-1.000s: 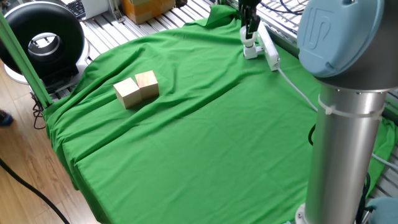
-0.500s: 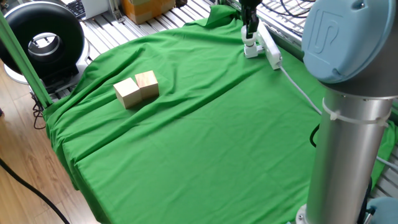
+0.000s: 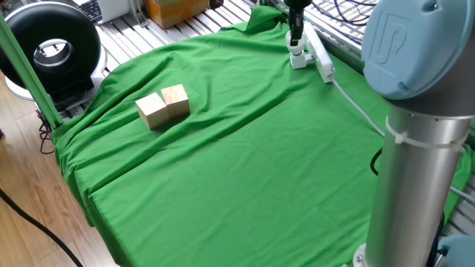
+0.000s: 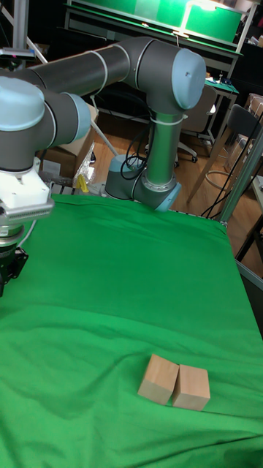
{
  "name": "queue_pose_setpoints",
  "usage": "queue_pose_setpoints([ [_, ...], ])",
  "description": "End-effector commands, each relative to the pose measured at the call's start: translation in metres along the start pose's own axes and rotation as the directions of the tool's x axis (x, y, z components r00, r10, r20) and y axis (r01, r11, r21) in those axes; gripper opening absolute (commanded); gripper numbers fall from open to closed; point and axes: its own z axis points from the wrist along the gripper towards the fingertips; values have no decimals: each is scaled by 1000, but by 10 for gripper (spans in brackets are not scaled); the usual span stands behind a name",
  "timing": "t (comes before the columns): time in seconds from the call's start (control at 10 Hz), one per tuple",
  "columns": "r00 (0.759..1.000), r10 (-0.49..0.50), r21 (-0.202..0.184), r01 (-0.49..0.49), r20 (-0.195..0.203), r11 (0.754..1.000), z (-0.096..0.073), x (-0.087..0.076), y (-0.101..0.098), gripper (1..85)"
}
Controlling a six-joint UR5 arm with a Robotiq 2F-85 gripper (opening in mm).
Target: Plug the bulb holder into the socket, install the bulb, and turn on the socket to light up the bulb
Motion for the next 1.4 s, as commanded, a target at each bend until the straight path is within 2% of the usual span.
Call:
queue_pose_setpoints([
  [0.0,985,170,-27,-169,9,985,-3,1,4,10],
  [0.2,970,243,-20,-243,-4,970,-4,5,1,10],
  [0.4,947,322,18,-322,-18,947,-3,10,-8,10],
  [0.7,904,427,44,-426,-30,904,-3,15,-8,10],
  [0.9,878,479,32,-478,-17,878,-3,10,-5,10],
  [1.3,841,540,63,-540,10,839,-3,9,-13,10],
])
